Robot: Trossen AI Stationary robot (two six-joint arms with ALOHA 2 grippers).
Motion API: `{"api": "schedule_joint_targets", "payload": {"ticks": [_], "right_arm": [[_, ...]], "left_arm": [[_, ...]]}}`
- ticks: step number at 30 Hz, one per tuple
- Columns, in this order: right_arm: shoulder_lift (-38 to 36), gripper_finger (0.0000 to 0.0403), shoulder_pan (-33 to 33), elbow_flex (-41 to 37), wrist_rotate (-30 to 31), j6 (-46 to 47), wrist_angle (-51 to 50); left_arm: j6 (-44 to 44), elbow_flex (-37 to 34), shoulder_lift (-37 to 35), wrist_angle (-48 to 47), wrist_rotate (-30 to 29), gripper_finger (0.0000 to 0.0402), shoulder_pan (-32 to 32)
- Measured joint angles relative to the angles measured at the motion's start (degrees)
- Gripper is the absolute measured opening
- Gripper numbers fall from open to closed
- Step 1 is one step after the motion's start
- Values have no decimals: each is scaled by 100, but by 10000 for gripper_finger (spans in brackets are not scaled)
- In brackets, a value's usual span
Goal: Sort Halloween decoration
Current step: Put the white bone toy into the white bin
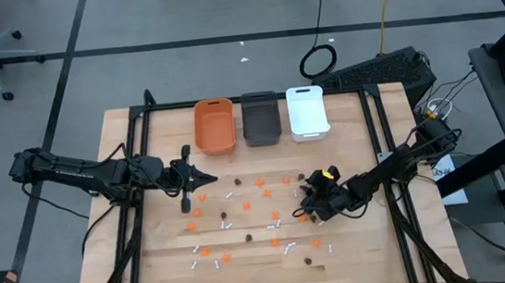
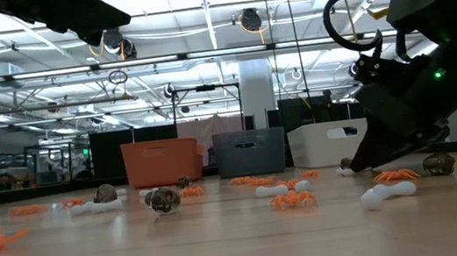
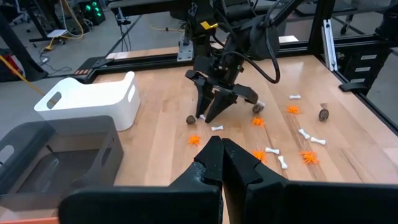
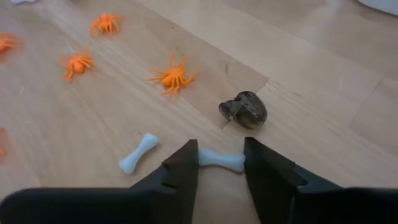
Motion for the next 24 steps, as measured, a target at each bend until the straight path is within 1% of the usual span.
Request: {"api": "schedule_joint_targets", "payload": {"ticks": [3,5,12,18,24], "right_arm": [[0,82,0,0,2,-7,-20],[0,73,0,0,2,-39,-18],[7,77,0,-2,-9,-235,-4],[9,69,0,-4,-25,-441,42],[-61,69,-2,-4,-97,-513,48]], "left_arm": [[0,0,-1,0,-2,0,0],[-2,0,-1,0,-1,0,0],[-2,0,0,0,-2,0,0],[-2,0,0,0,0,0,0],[-2,0,0,-2,0,0,0]]}}
